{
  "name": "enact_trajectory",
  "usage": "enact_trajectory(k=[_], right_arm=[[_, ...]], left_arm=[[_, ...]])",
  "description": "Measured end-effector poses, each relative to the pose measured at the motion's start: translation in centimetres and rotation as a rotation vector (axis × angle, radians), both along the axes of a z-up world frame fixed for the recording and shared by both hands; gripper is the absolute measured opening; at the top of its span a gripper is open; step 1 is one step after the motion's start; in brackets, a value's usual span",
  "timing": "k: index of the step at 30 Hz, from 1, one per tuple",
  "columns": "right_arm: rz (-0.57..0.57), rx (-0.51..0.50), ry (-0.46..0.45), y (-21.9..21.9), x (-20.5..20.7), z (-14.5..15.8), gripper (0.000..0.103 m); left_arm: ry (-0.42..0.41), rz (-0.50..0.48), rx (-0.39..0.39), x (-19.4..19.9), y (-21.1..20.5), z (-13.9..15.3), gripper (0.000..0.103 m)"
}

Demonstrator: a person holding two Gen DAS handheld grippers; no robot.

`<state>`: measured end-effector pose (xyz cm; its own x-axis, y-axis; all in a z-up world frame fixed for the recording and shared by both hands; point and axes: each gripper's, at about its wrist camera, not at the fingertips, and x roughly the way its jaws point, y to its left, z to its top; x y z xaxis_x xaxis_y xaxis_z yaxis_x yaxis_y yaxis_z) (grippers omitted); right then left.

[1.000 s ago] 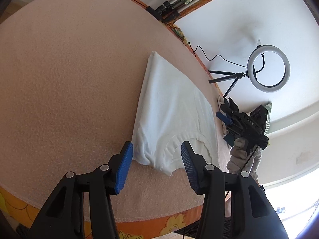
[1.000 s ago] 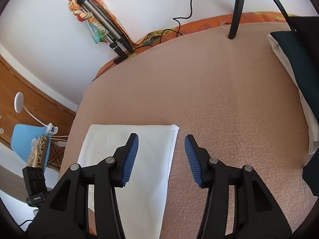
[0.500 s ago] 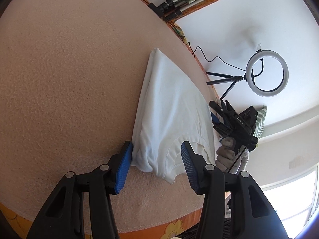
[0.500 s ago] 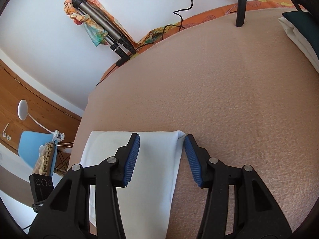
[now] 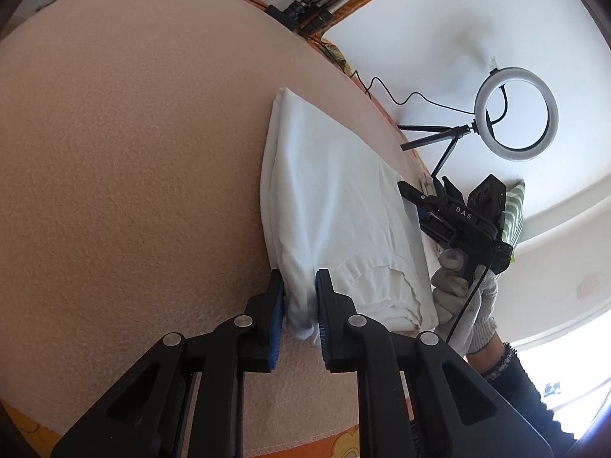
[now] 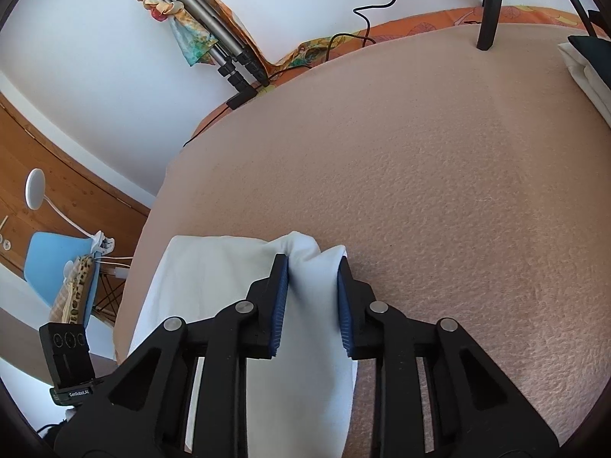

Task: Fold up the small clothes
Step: 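Grasp the folded shirt edge with both grippers and lift it, then carry the folded shirt with both grippers onto the dark clothes stack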

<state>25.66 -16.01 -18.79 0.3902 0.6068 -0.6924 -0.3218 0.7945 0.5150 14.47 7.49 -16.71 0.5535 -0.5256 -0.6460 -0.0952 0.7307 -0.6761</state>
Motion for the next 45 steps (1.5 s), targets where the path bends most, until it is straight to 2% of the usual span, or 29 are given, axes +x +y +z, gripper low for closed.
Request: enact_trajectory(k=[6, 10, 14, 19, 28, 32, 45], right_arm=[[-0.008, -0.136, -0.064, 1.6, -0.8, 1.7, 0.013], [0.000, -0.215, -0.131, 2.7, -1.8, 3.4, 0.012], [0.022, -0.257, -0.191, 4.2, -3.2, 5.1, 0.012], [0.037, -0.268, -0.238, 5.0, -4.4, 7.0, 0.012], [0.009, -0.242, -0.284, 3.9, -5.7, 9.5, 0.011], [-0.013, -0.236, -0.298, 2.8, -6.2, 10.3, 0.011], [-0.093, -0.272, -0.365, -1.8, -8.4, 13.4, 0.011]], left_arm=[[-0.079, -0.058, 0.211, 0.1, -2.0, 1.6, 0.011], [-0.136, -0.084, 0.288, 0.0, -3.0, 2.7, 0.011], [-0.186, -0.102, 0.314, -0.1, -3.8, 3.8, 0.010], [-0.215, -0.121, 0.315, -0.1, -4.6, 4.5, 0.010], [-0.268, -0.141, 0.318, -0.2, -5.9, 5.8, 0.010], [-0.292, -0.165, 0.326, 0.0, -7.2, 6.3, 0.010], [-0.348, -0.251, 0.282, 0.9, -11.2, 7.5, 0.009]])
